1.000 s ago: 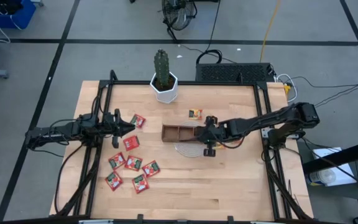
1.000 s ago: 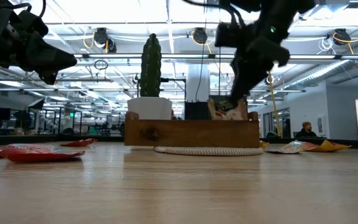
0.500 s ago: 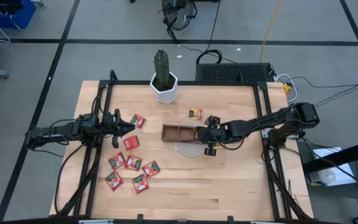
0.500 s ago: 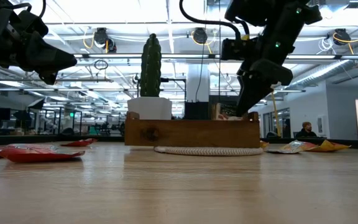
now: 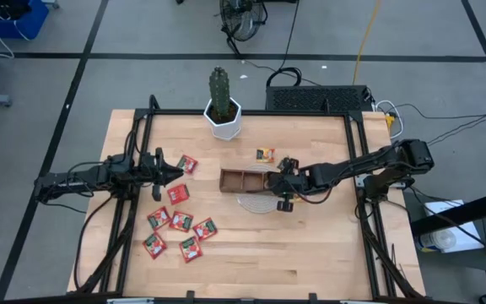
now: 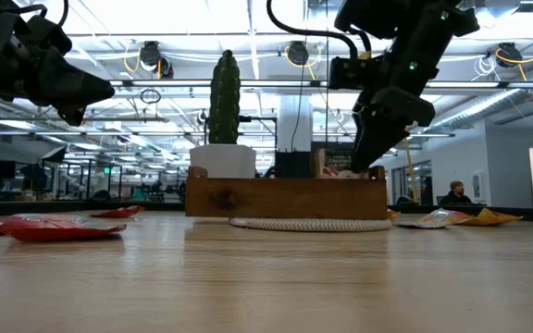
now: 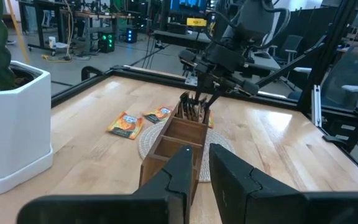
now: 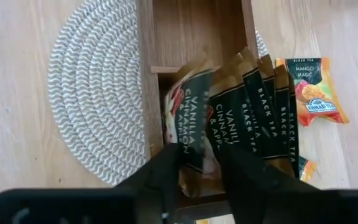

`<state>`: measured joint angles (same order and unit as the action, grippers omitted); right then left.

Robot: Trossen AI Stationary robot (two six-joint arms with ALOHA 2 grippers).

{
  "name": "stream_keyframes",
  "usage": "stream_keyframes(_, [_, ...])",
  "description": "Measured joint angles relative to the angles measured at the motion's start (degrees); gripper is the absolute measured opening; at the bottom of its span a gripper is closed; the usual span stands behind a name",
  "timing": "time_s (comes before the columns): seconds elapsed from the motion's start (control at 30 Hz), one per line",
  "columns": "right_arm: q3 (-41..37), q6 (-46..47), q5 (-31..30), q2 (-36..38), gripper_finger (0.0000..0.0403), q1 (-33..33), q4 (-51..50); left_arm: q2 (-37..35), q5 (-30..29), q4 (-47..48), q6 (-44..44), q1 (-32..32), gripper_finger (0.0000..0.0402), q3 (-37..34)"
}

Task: Pick & Place Tea
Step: Put the brown tea bag into the right section of the wooden organizer, then put the orange tea bag into the middle section of the wooden organizer

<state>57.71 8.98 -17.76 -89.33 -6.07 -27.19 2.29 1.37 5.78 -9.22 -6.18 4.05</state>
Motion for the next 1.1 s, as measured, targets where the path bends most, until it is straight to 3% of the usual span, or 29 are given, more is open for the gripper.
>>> stream_keyframes(0.17, [0.00, -0.08, -0.05, 1.95, 0.0136, 0.00, 1.26, -0.01, 0.00, 0.00, 0.00, 0.00, 0.0058, 0.00])
stream_keyframes(0.4, [0.02, -0.21, -0.56, 8.24, 0.0145, 0.01, 2.00, -0.01, 0.00, 0.00, 0.01, -0.02, 0.0058, 0.00])
stream_keyframes(0.63, [0.02, 4.06, -9.38, 12.92, 0.0141, 2.00, -6.89, -0.01, 0.00, 0.00, 0.00, 0.00, 0.0058, 0.00])
stream_keyframes(0.83, [-6.10, 5.91, -6.25, 12.95, 0.0174, 5.04, -6.39, 0.00, 0.00, 0.00, 0.00, 0.00, 0.0058, 0.00])
stream_keyframes(0.97, [-13.00, -2.47, -6.41, 12.96, 0.0202, 7.07, -2.21, -0.01, 0.00, 0.00, -0.01, 0.00, 0.0058, 0.00])
stream_keyframes(1.1, [-19.58, -12.84, -5.92, 12.95, 0.0206, 7.62, 5.56, -0.01, -0.01, 0.00, 0.01, 0.00, 0.0058, 0.00])
